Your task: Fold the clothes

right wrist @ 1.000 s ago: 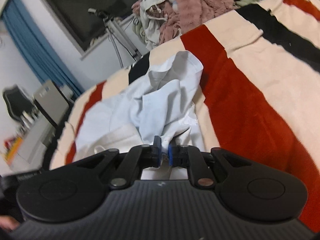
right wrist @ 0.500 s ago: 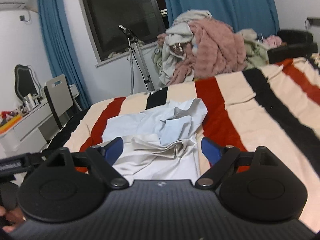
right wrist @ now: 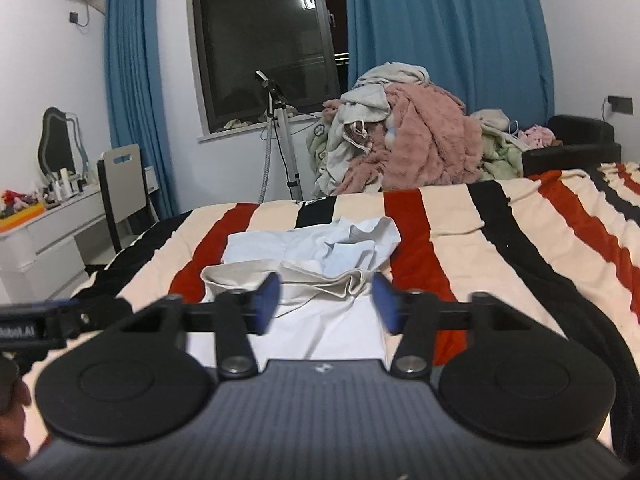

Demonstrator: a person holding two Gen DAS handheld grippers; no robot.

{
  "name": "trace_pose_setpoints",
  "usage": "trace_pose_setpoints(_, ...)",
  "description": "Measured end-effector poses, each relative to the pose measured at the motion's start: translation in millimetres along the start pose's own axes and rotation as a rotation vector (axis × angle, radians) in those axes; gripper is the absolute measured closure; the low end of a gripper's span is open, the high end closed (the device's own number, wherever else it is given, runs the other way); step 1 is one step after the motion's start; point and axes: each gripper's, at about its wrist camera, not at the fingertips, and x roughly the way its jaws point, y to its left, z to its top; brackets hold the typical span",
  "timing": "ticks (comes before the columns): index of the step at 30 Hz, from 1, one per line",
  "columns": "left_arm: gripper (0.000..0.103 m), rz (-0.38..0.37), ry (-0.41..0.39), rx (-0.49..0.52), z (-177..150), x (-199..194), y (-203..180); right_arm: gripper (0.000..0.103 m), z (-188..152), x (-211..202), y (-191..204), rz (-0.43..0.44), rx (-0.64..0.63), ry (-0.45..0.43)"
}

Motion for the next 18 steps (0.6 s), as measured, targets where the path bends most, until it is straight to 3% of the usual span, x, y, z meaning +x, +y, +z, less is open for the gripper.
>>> trace_pose_setpoints(2,0.004,-0.025,0.038,-0.075,-4,3,7,0.051,1,1,-4,0.023,0.025,0.002)
trace_pose_setpoints(3,0.004,-0.043,0.064,-0.125,-6,6,13,0.037,1,3,-5,0.023,0.04,0.004)
trace_pose_setpoints(4,0.004,-0.062,0.09,-0.175,-8,9,18,0.012,2,4,-7,0.023,0.054,0.007)
trace_pose_setpoints(5,0.004,-0.08,0.116,-0.225,-11,12,24,0.006,2,5,-8,0.01,0.066,0.008)
trace_pose_setpoints(7,0.004,-0.122,0.174,-0.336,-17,22,37,0.007,0,9,-10,-0.029,0.079,0.012)
trace_pose_setpoints(10,0.005,-0.174,0.249,-0.488,-28,37,54,0.007,-3,16,-17,-0.011,0.126,0.051)
trace_pose_setpoints(13,0.011,-0.202,0.314,-0.645,-45,55,72,0.007,-10,23,-27,0.015,0.265,0.11)
trace_pose_setpoints(15,0.019,-0.199,0.351,-0.754,-59,69,85,0.007,-24,33,-39,0.076,0.424,0.186)
trace_pose_setpoints(17,0.042,-0.163,0.365,-0.842,-71,81,97,0.007,-44,48,-52,0.15,0.628,0.287)
trace_pose_setpoints(18,0.049,-0.139,0.357,-0.861,-74,86,102,0.007,-56,55,-57,0.178,0.725,0.336)
